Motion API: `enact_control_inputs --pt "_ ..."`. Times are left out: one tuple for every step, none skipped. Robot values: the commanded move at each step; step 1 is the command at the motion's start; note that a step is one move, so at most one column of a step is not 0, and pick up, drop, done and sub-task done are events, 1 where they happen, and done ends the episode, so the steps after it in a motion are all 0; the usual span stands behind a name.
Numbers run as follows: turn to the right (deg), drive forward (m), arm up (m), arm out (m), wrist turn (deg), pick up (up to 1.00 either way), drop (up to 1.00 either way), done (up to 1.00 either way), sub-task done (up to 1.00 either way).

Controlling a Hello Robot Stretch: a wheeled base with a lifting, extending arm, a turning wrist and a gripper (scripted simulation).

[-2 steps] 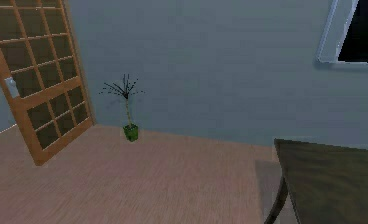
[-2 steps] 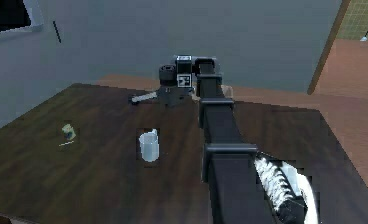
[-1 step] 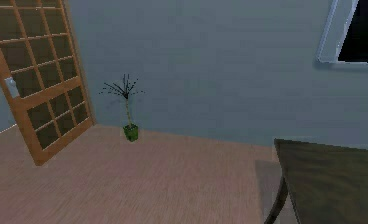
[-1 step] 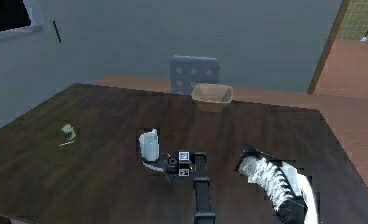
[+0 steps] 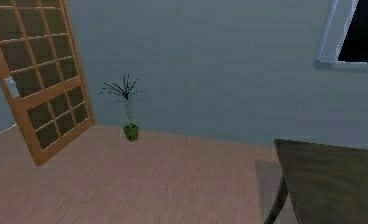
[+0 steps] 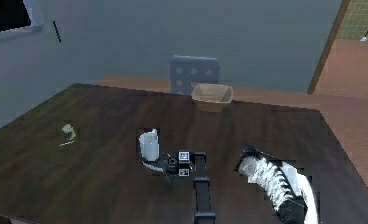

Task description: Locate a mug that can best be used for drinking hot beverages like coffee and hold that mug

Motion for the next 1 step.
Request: enact_control_inputs --pt "0.0 0.00 0.10 0.00 0.0 0.00 0.00 0.00 0.00"
